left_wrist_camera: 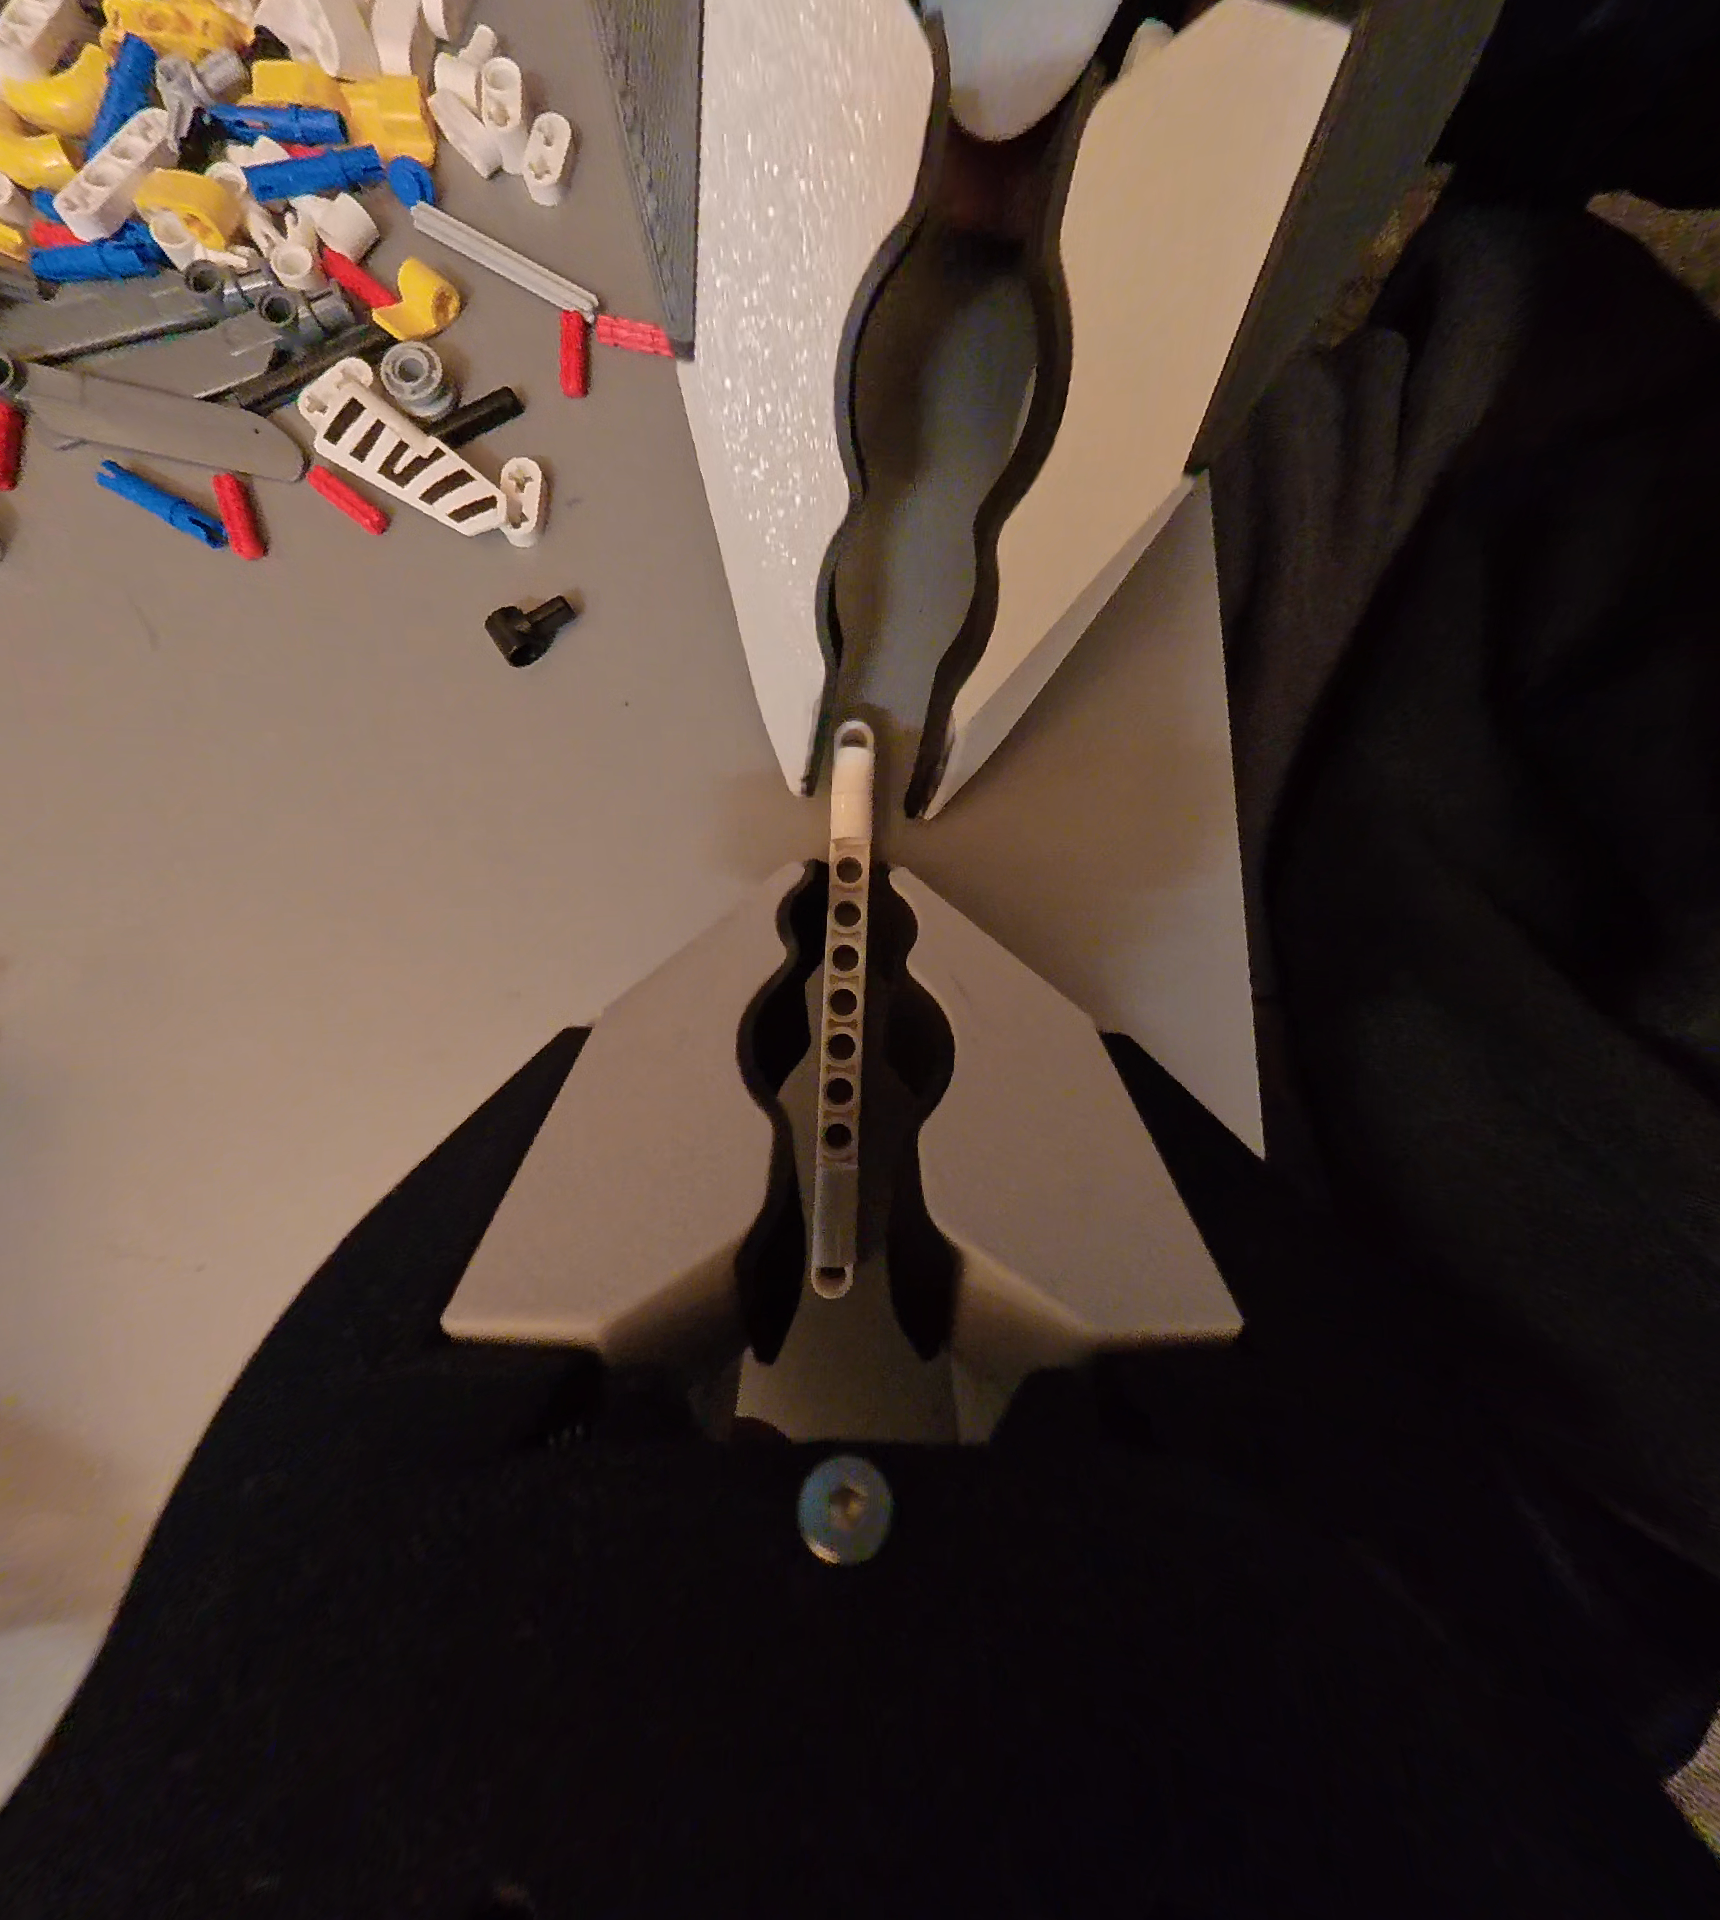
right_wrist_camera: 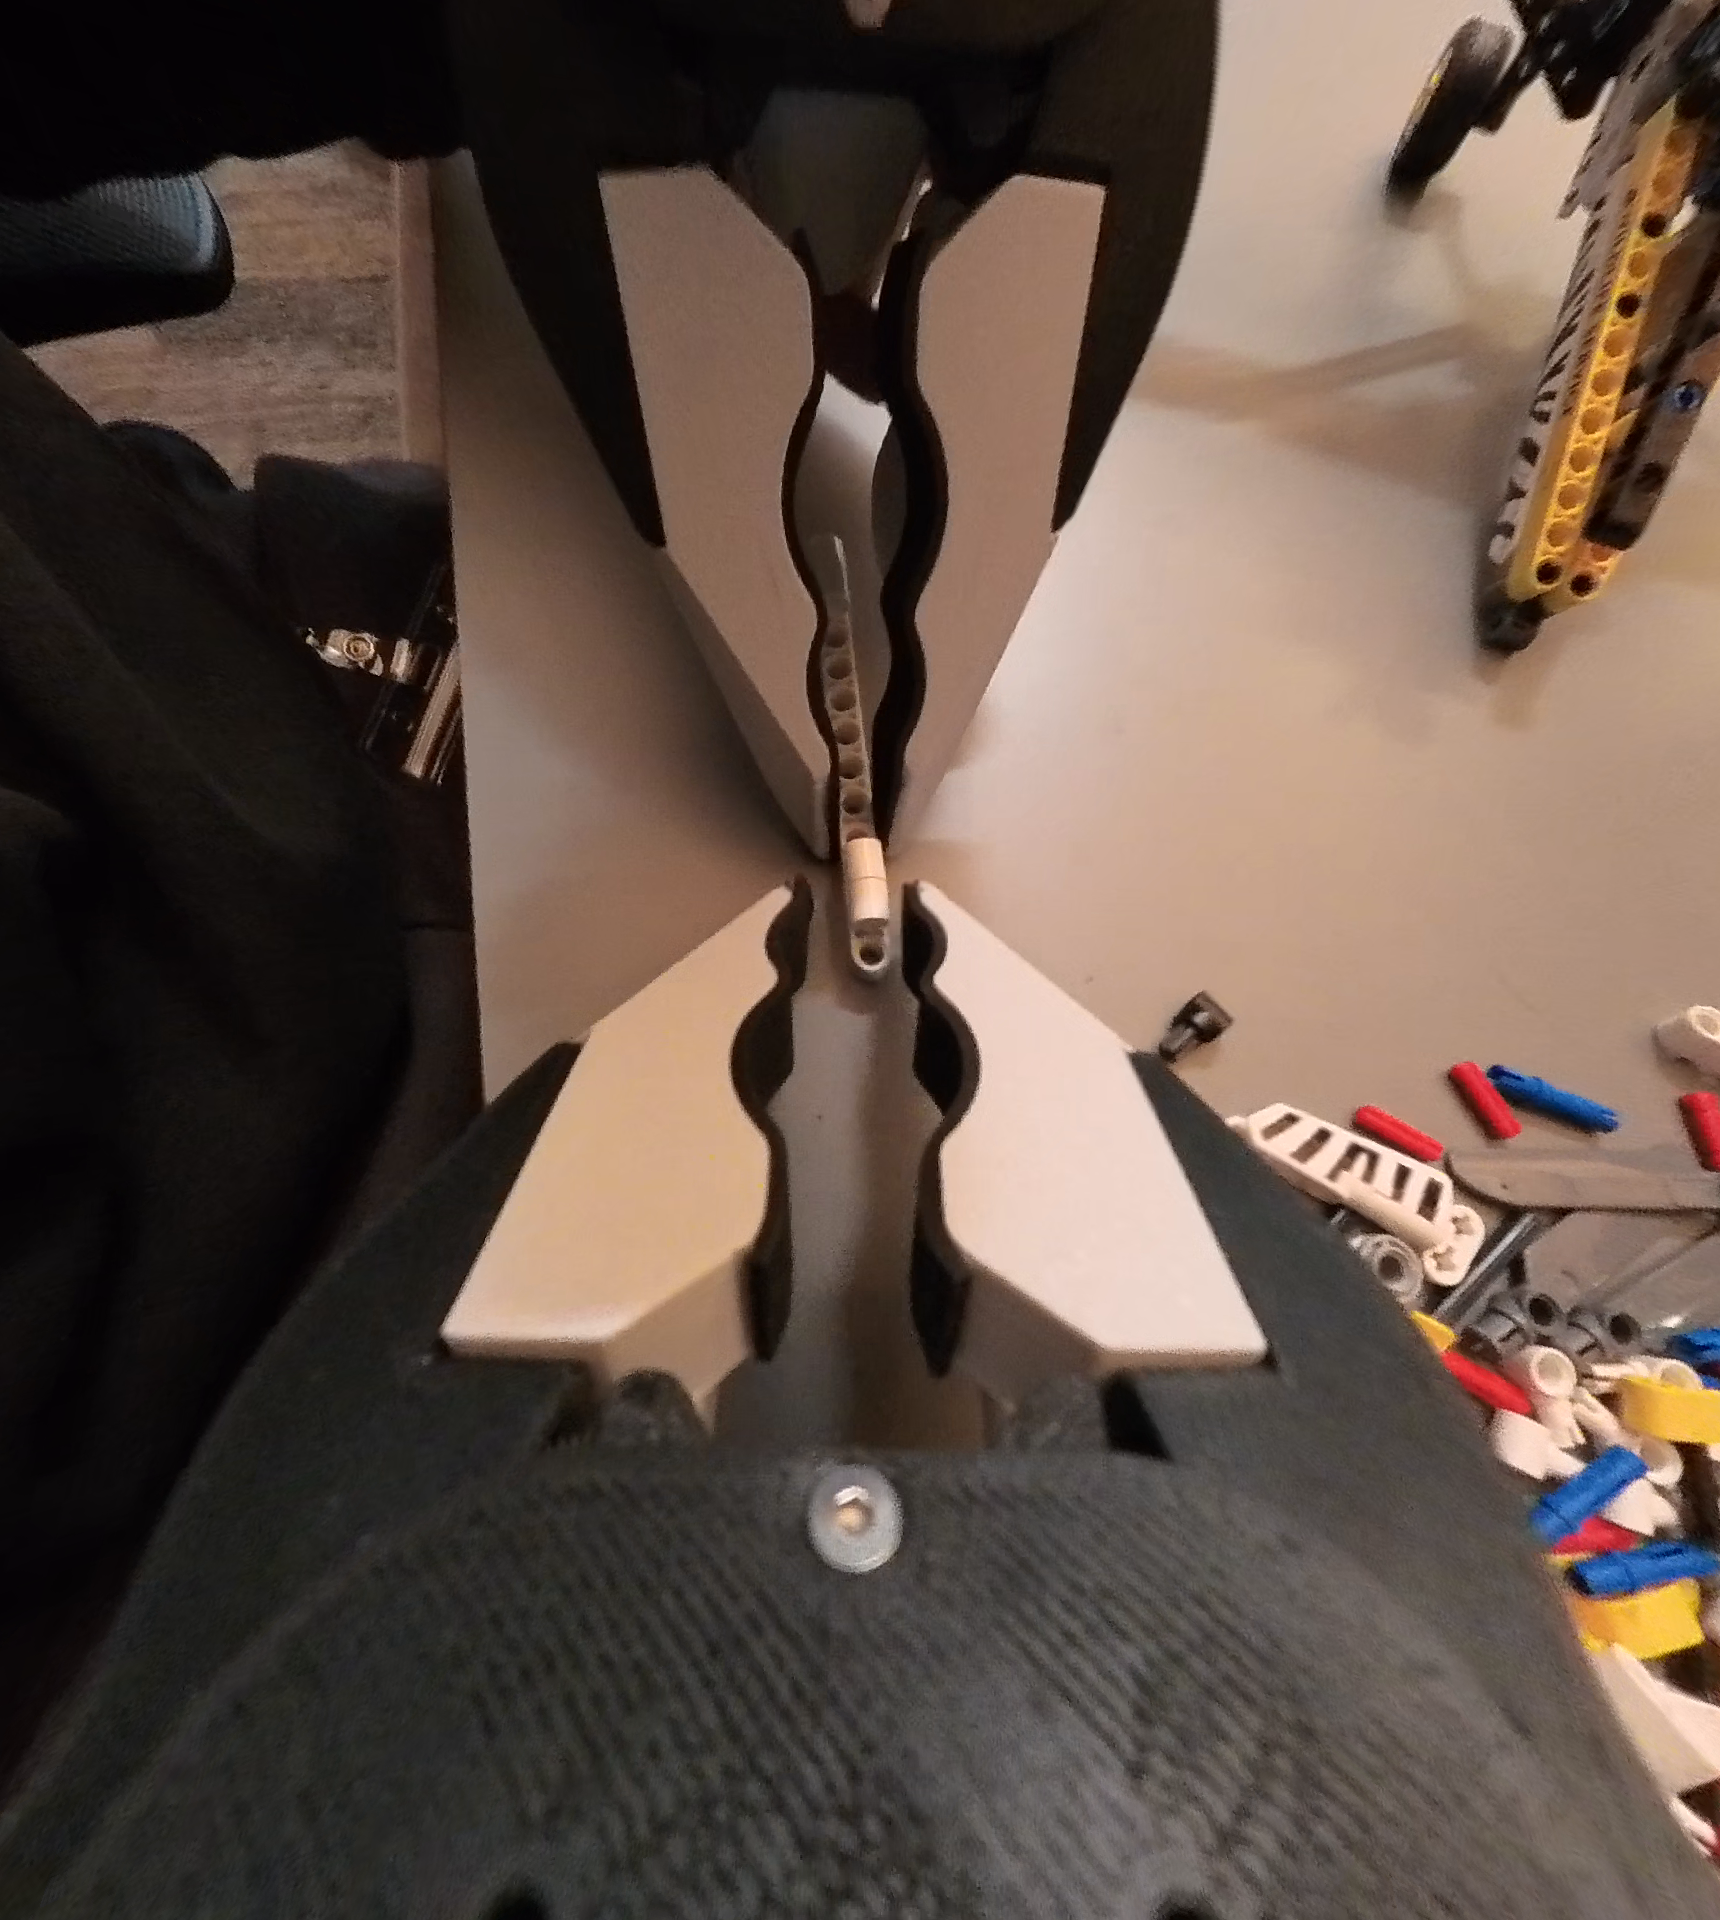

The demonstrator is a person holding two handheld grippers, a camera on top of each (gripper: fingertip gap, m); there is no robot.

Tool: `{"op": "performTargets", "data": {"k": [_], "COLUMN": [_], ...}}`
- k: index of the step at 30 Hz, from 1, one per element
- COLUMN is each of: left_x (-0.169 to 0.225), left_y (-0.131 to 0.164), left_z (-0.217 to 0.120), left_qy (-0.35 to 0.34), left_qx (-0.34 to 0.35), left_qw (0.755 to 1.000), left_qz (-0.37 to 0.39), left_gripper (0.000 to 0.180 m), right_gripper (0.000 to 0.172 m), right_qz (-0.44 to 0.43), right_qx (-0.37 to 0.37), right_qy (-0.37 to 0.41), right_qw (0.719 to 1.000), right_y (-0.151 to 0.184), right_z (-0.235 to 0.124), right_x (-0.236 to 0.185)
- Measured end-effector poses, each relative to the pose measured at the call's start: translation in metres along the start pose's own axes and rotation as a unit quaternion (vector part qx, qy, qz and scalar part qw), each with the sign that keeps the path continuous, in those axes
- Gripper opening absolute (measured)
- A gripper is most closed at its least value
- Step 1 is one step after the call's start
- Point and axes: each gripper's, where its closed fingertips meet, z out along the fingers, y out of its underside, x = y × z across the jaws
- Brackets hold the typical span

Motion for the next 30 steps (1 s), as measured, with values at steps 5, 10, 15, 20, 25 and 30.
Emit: {"op": "performTargets", "data": {"k": [5, 10, 15, 20, 25, 30], "left_x": [0.0, 0.0, 0.0, 0.0, 0.0, 0.0], "left_y": [0.0, 0.001, 0.001, 0.001, 0.001, 0.001], "left_z": [0.0, 0.0, 0.001, 0.001, 0.001, 0.001], "left_qy": [0.0, 0.001, -0.005, -0.029, -0.053, -0.034], "left_qx": [0.0, 0.0, -0.008, -0.034, -0.074, -0.05], "left_qw": [1.0, 1.0, 1.0, 0.999, 0.995, 0.998], "left_qz": [-0.01, -0.014, -0.013, 0.014, 0.044, 0.017], "left_gripper": [0.006, 0.006, 0.006, 0.006, 0.006, 0.006], "right_gripper": [0.013, 0.011, 0.005, 0.004, 0.004, 0.004], "right_qz": [0.029, 0.023, 0.006, 0.003, 0.019, 0.029], "right_qx": [0.05, 0.02, 0.005, 0.01, 0.013, 0.012], "right_qy": [-0.024, -0.031, -0.036, -0.026, -0.039, -0.05], "right_qw": [0.998, 0.999, 0.999, 1.0, 0.999, 0.998], "right_y": [-0.011, -0.003, 0.0, -0.002, -0.002, -0.002], "right_z": [-0.011, -0.006, -0.003, -0.004, -0.005, -0.005], "right_x": [0.001, 0.003, 0.002, 0.003, 0.003, 0.003]}}
